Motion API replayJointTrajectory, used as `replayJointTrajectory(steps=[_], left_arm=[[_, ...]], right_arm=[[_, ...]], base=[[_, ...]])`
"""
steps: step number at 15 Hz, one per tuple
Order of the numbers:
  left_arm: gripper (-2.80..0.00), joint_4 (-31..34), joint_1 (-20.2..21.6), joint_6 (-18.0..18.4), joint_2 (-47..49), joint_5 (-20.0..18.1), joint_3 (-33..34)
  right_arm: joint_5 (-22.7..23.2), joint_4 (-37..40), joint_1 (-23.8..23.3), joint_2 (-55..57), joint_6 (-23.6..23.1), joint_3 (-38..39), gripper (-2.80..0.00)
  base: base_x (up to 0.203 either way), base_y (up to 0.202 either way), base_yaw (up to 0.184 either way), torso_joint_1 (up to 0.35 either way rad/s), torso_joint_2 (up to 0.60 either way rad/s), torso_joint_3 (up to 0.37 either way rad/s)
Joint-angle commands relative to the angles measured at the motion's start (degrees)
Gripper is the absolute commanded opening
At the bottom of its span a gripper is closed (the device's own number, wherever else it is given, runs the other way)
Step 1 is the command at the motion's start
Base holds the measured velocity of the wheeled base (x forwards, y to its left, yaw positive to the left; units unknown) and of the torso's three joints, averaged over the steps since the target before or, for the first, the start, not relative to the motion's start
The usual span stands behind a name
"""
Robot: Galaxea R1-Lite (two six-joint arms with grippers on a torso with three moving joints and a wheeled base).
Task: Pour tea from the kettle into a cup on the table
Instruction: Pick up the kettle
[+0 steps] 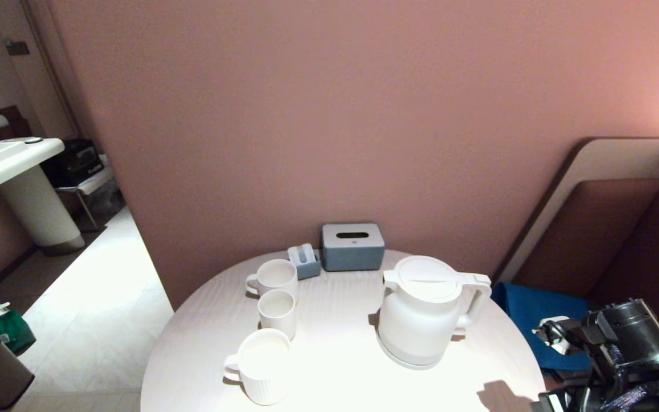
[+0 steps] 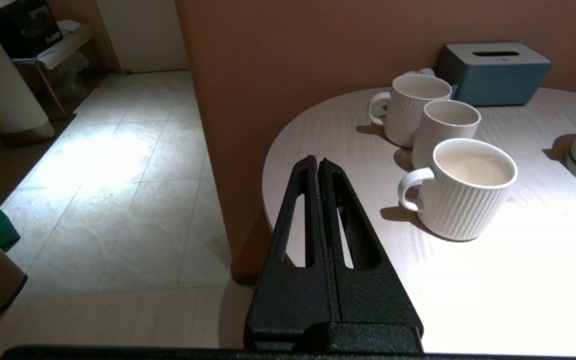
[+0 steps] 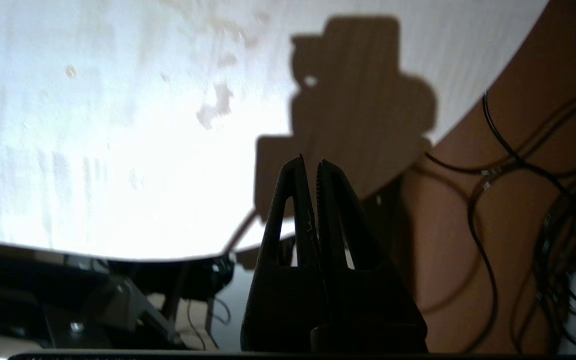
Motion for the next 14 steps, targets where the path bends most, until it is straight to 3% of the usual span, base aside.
replayJointTrajectory(steps=[1,4,14], left_arm=[[-2.8,-0.04,0.0,-0.02,0.04,0.01,0.0],[-2.8,-0.04,0.0,-0.02,0.04,0.08,0.0],[-2.8,-0.04,0.0,-0.02,0.04,0.01,0.0]], right_arm=[[-0.27,-14.21,0.92,2.68,2.79,4.25,-2.8],[-0.77,-25.92,1.16,4.79,4.35,6.82,-2.8],[-7.21,-41.16,1.12,17.97,4.32,2.85,-2.8]], base=[[0.0,0.0,0.0,0.0,0.0,0.0],[0.0,0.0,0.0,0.0,0.0,0.0],[0.0,0.0,0.0,0.0,0.0,0.0]])
